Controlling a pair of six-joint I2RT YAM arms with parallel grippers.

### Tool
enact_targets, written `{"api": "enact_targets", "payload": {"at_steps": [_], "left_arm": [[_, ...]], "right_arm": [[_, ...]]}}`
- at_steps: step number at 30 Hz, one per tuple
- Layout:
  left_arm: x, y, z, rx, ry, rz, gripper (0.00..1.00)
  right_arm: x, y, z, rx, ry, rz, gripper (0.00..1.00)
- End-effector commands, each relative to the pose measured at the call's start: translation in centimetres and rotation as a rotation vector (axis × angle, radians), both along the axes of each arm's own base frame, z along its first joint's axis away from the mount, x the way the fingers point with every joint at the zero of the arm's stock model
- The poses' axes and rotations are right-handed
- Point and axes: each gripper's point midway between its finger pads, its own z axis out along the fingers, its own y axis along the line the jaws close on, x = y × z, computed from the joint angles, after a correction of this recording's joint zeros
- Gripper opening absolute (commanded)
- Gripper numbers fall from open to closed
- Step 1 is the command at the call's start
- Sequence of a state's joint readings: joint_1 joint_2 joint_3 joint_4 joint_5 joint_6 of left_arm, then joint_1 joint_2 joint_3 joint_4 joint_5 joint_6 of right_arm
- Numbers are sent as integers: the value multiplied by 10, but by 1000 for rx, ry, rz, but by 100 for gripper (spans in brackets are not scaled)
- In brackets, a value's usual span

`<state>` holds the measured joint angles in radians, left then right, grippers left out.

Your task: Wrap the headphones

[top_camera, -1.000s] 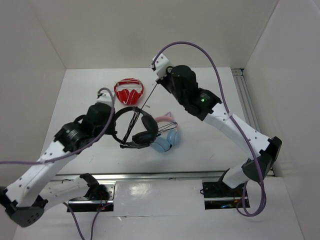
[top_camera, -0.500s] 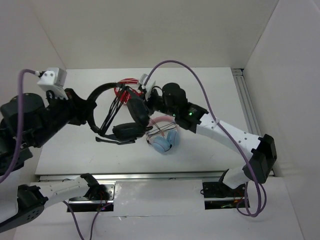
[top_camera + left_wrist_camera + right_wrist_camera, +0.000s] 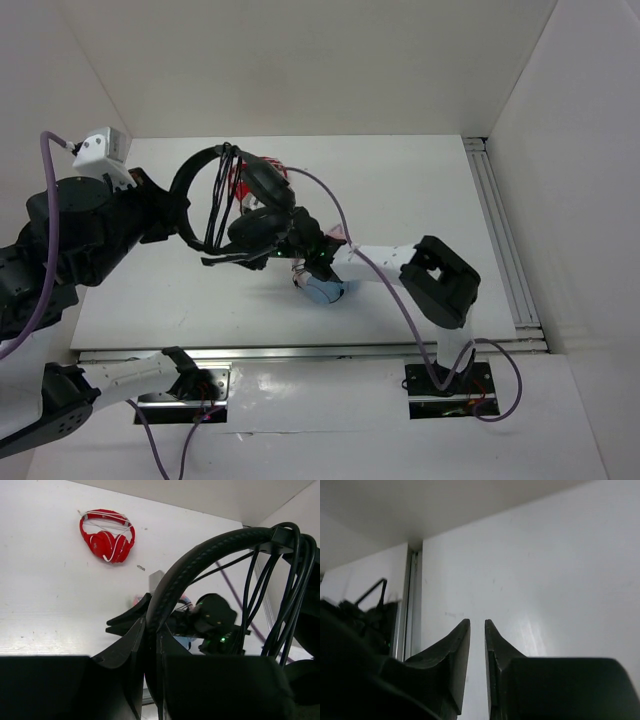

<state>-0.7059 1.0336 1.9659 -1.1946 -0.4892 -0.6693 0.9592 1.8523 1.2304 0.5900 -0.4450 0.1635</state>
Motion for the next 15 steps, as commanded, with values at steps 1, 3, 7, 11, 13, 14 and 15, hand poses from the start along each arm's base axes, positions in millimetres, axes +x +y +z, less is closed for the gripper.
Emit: {"api": "enact_targets", "payload": {"at_steps": [1, 3, 7, 11, 13, 14, 15], "left_arm": [[7, 3, 41, -161, -122, 66, 0], [10, 0, 40, -155, -115, 66, 0], [12, -2, 31, -155, -104, 68, 0], [14, 4, 26, -136, -98, 102, 0], [14, 11, 21, -119, -93, 133, 0], [14, 11, 21, -119, -93, 133, 0], [15, 12, 19, -110, -89, 144, 0]], "right_arm": [[-7, 2, -14, 48, 61, 64, 26], [-9, 0, -31, 24, 80, 63, 26], [-10, -3, -37, 19, 93, 52, 23], [-9, -9, -41, 4, 89, 32, 26], [-13, -15, -54, -20, 107, 22, 32], [-14, -17, -51, -12, 101, 22, 32], [-15, -19, -55, -20, 107, 22, 33]]}}
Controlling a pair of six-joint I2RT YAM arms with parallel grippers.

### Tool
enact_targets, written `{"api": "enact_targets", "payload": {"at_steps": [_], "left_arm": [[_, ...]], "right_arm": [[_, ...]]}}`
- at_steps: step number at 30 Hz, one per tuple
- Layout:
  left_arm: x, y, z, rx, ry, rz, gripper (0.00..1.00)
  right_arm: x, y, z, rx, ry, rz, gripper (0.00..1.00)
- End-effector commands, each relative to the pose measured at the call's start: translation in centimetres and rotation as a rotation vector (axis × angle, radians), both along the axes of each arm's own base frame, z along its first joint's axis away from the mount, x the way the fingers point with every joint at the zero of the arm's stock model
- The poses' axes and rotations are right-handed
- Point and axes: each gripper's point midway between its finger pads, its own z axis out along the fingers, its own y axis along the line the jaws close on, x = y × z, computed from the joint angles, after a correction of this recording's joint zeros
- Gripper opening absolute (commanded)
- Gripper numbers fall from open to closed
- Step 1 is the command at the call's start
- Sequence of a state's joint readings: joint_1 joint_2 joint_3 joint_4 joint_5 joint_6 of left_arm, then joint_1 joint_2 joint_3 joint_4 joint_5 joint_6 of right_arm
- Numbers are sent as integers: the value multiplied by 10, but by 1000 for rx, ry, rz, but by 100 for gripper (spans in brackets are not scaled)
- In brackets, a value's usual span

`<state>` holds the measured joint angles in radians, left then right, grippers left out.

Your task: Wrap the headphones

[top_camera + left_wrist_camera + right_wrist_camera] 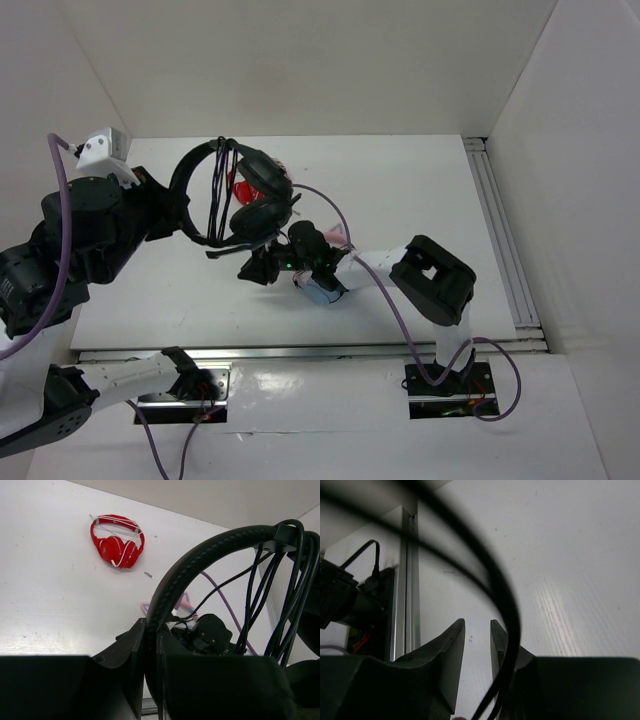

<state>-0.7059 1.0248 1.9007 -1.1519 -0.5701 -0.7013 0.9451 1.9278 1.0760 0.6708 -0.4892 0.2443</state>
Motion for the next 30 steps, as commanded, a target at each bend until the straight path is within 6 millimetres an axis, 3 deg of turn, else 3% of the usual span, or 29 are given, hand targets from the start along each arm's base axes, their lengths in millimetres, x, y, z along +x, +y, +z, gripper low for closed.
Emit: {"api": "enact_targets", "payload": {"at_steps": [1, 9, 11, 12, 13, 19, 21, 22, 27, 28, 30], "left_arm": [[1, 8, 28, -112, -99, 58, 0], [-2, 17, 26, -97, -98, 92, 0], [-1, 17, 23, -91, -92, 92, 0], [-1, 17, 23, -91, -92, 92, 0], [-2, 18, 21, -90, -91, 92, 0], [-1, 18, 16, -92, -84, 102, 0], [0, 30, 11, -82, -73, 170, 0], [0, 35, 10, -104, -70, 211, 0], [27, 56, -6, -36, -36, 475, 0], [35, 56, -10, -21, -25, 506, 0], [61, 60, -13, 20, -4, 585, 0]], "right_arm": [[-3, -5, 32, 87, -62, -5, 35], [-3, -15, 36, 87, -64, -23, 37], [-2, -17, 32, 79, -60, -34, 27], [1, -17, 31, 76, -71, -46, 8], [1, -17, 31, 76, -71, -46, 4], [14, -18, 36, 76, -90, -92, 0], [13, -16, 36, 74, -93, -106, 0], [17, -19, 26, 45, -83, -152, 0], [-27, -22, 19, 1, -86, -239, 0], [-46, -19, 13, -35, -91, -268, 0], [-61, -26, 12, -95, -124, -352, 0]]}}
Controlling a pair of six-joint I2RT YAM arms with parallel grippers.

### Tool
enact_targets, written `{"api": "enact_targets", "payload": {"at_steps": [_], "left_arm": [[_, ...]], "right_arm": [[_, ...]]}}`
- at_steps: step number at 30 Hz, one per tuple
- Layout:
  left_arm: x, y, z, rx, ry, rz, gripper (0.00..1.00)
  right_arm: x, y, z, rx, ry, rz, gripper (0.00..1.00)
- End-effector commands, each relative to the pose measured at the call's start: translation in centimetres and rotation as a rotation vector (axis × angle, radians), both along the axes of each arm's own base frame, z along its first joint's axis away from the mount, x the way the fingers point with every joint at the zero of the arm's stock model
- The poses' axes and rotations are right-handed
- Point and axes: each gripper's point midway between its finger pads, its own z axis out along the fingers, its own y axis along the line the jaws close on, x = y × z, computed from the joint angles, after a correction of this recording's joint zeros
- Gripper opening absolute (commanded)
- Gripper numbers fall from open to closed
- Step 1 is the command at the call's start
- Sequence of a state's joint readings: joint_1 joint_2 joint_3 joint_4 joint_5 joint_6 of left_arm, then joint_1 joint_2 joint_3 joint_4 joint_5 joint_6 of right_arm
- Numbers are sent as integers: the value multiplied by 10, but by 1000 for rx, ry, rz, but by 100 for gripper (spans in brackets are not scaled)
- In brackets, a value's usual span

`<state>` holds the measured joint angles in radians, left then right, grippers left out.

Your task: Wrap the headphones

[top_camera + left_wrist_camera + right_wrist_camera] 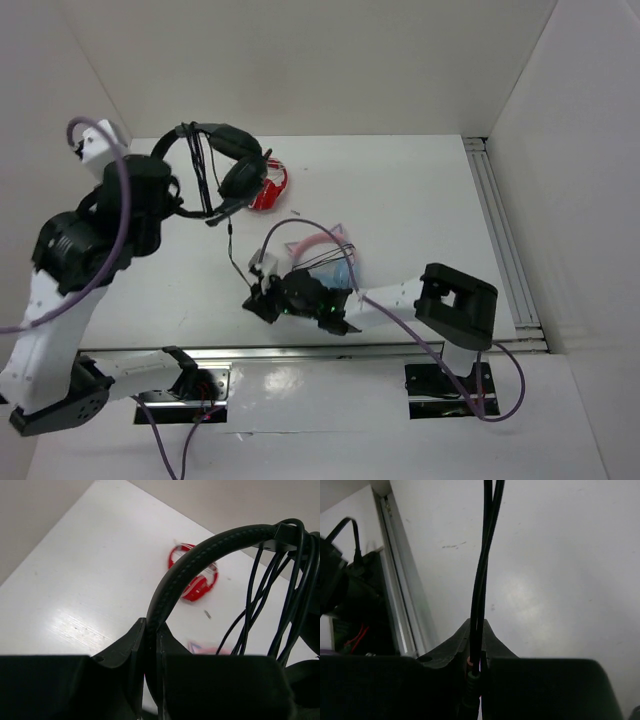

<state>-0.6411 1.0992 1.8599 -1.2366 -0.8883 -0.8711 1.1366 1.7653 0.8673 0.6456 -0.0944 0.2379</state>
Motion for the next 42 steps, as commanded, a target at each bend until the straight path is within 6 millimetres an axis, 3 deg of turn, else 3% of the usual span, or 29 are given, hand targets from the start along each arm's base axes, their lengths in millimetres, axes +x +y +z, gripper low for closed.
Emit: {"api": "enact_targets", "payload": {"at_steps": [1, 2, 3, 4, 5, 6, 7, 8, 9, 10, 11, 12, 14, 15, 16, 17, 19, 20, 23, 26, 30, 32, 35, 39, 42], "left_arm": [[44, 8, 7, -22, -50, 191, 0], [55, 22, 4, -15, -34, 251, 0], [74, 19, -14, 8, 21, 267, 0], [83, 22, -26, 9, 56, 287, 0], [90, 30, -46, 32, 114, 318, 0], [94, 26, -62, 39, 157, 318, 0], [96, 25, -77, 50, 192, 325, 0], [96, 27, -105, 86, 250, 337, 0], [95, 27, -118, 111, 281, 332, 0], [93, 22, -131, 125, 316, 311, 0], [87, 22, -151, 172, 378, 296, 0], [91, 14, -160, 187, 391, 251, 0], [81, 8, -185, 250, 480, 151, 0], [80, -4, -194, 251, 503, 53, 0], [93, -18, -192, 237, 443, -33, 0], [86, -24, -209, 316, 487, -153, 0], [80, -33, -208, 310, 448, -244, 0], [75, -35, -218, 341, 467, -282, 0], [63, -46, -222, 366, 454, -360, 0], [47, -73, -227, 374, 427, -498, 0], [21, -101, -228, 365, 380, -686, 0], [8, -120, -220, 326, 329, -793, 0], [-7, -128, -206, 316, 261, -862, 0], [-20, -127, -197, 309, 247, -895, 0], [-22, -123, -190, 307, 227, -886, 0]], "right_arm": [[-42, 3, 35, -7, -96, -114, 0], [-52, 8, 46, -4, -106, -117, 0], [-65, 9, 56, -10, -126, -105, 0], [-71, 4, 52, -72, -146, -124, 0], [-92, 7, 58, -89, -166, -92, 0], [-100, 13, 80, -74, -186, -86, 0], [-101, 5, 87, -120, -223, -101, 0], [-111, 6, 99, -126, -241, -87, 0], [-110, 10, 128, -94, -256, -87, 0], [-113, 9, 143, -94, -273, -83, 0], [-107, -1, 147, -160, -317, -89, 0], [-104, 0, 168, -153, -348, -95, 0], [-86, -20, 175, -261, -456, -112, 0], [-81, -27, 170, -308, -502, -87, 0], [-69, -42, 174, -350, -565, -109, 0], [-48, -55, 170, -396, -569, -144, 0], [-32, -75, 167, -444, -573, -132, 0], [-18, -87, 167, -470, -584, -157, 0], [-7, -114, 175, -452, -603, -199, 0], [8, -135, 187, -420, -608, -242, 0], [44, -162, 175, -456, -603, -336, 0], [54, -169, 166, -479, -597, -346, 0], [74, -172, 149, -549, -597, -379, 0], [93, -179, 125, -630, -586, -422, 0], [99, -173, 121, -620, -552, -411, 0]]}}
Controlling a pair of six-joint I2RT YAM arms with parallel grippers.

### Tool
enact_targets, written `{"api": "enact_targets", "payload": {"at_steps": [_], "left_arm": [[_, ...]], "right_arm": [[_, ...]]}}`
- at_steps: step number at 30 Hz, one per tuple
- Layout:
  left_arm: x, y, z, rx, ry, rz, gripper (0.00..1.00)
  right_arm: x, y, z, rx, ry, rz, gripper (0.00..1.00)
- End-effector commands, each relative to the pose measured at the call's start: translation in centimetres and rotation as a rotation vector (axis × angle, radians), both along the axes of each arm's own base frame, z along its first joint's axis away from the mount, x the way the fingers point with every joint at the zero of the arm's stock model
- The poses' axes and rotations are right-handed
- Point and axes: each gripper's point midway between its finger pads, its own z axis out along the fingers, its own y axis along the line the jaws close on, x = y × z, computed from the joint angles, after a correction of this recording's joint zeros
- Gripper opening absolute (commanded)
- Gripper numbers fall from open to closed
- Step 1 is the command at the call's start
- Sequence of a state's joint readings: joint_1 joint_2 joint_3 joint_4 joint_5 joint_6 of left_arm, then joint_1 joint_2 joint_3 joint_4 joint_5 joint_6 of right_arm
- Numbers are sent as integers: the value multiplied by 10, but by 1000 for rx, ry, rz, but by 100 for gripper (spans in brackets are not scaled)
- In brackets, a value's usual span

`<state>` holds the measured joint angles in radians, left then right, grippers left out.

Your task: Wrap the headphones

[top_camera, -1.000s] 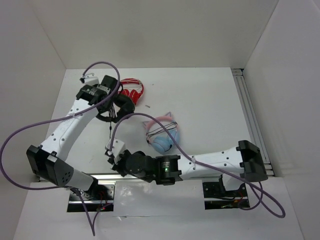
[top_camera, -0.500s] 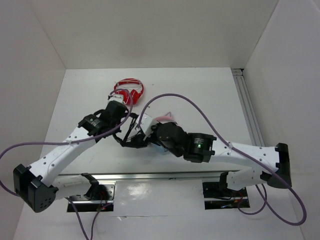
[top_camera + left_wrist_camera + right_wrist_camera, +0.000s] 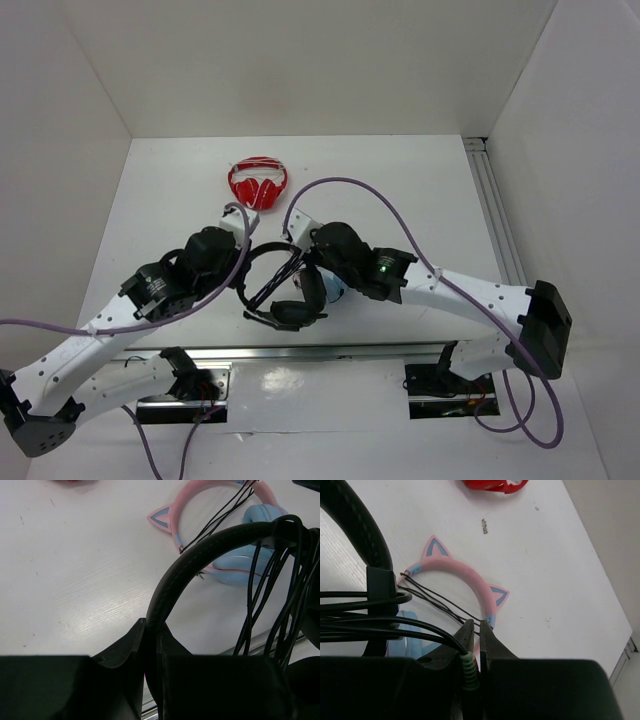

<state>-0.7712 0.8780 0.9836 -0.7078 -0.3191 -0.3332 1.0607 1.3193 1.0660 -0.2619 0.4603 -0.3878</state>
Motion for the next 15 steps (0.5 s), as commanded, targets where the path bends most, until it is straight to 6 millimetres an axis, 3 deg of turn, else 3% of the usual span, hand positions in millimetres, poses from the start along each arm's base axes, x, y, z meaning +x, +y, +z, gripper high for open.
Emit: {"api": "enact_targets", "payload": {"at_steps": [1, 4, 8, 9, 14, 15], "left_arm": [[-4, -6, 24, -48, -41, -51, 0], [-2, -6, 23, -32, -24, -36, 0], [14, 6, 30, -18, 6, 57, 0], [15, 0, 31, -46, 31, 34, 0], [34, -3, 34, -131, 108, 26, 0], [41, 3, 38, -151, 110, 53, 0]], "right_arm": [[23, 1, 21, 90, -31, -36, 5], [35, -1, 20, 157, 33, -33, 11], [49, -6, 22, 253, 57, -31, 31], [51, -9, 17, 262, 74, -32, 38], [65, -5, 12, 307, 127, -15, 44], [72, -10, 13, 309, 124, -33, 46]]}}
